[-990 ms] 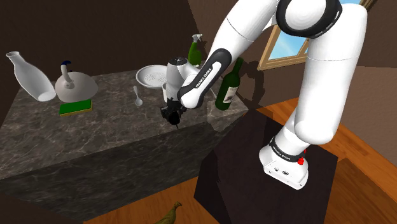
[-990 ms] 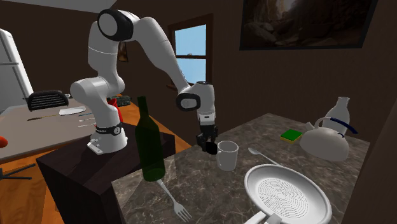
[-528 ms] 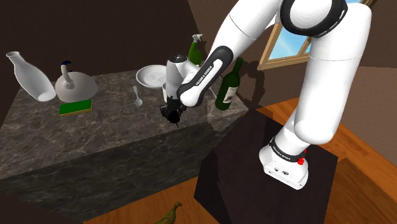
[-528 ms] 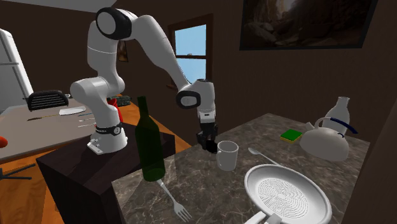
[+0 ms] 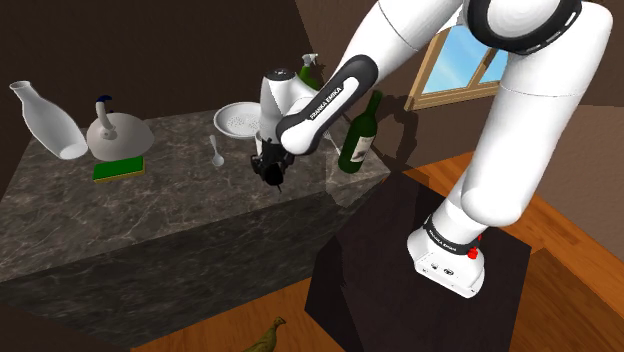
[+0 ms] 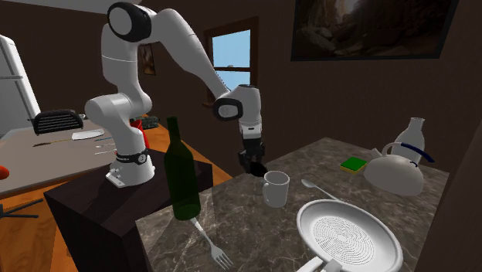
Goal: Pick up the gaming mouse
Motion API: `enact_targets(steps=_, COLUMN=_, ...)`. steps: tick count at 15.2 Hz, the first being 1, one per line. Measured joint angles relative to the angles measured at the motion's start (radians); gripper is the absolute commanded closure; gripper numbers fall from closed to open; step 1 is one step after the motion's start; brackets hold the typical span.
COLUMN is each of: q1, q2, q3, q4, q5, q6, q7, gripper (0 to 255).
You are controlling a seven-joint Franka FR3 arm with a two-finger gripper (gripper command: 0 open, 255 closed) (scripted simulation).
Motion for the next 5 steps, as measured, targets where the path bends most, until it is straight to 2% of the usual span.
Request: enact_targets(steps=5, q1=-0.009, q2=-0.052, q3=0.014, q4=0.005, q5=0.03, q6=-0.054, q7=-0.02, gripper=255)
